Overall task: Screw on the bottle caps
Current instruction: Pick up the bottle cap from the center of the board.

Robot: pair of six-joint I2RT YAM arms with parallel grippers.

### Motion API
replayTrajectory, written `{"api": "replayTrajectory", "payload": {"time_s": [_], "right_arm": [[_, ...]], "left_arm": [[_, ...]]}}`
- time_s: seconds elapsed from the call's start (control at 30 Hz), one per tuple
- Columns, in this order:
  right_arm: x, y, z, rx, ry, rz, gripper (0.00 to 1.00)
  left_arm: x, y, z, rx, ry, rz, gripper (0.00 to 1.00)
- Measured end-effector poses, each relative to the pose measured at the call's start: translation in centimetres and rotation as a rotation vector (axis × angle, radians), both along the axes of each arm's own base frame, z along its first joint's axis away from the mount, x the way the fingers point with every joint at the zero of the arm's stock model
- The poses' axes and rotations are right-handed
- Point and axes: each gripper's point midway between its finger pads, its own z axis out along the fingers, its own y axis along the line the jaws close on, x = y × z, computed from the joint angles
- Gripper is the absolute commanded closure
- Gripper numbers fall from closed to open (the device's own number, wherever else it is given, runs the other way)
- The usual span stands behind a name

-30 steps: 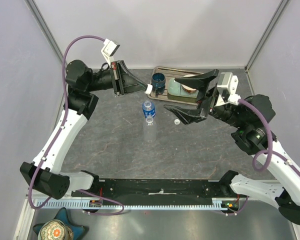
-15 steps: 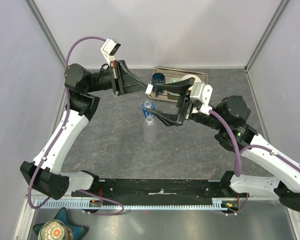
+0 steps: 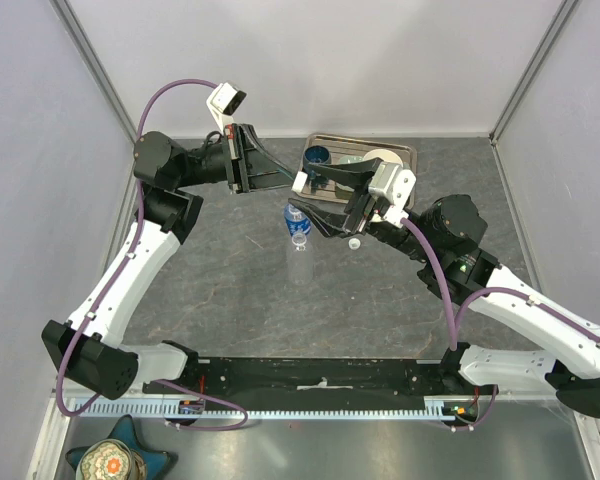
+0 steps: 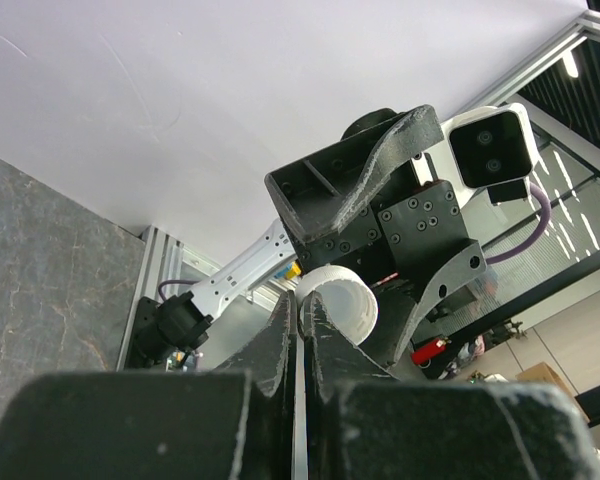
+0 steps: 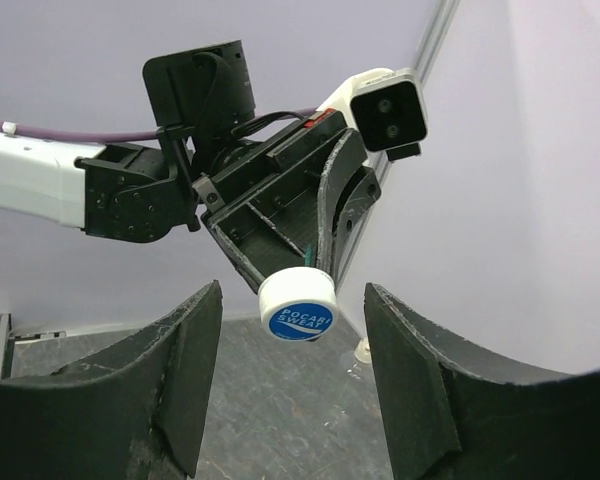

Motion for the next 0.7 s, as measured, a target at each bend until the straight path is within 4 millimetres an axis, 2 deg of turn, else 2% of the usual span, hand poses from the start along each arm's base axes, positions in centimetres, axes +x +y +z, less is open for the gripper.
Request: {"api": "replayTrajectory", "payload": {"time_s": [0.33, 0.7], "right_arm": [[0.2, -0.1, 0.2, 0.012, -0.001, -0.013, 0.4], [0.8, 0.8, -1.0, -0.017, 0.028, -0.011, 0.48]], "left_arm": [[-0.4, 0.0, 0.1, -0.003, 0.009, -0.01, 0.98], [-1.1, 0.3, 0.8, -0.016, -0.009, -0.012, 0.98]]}}
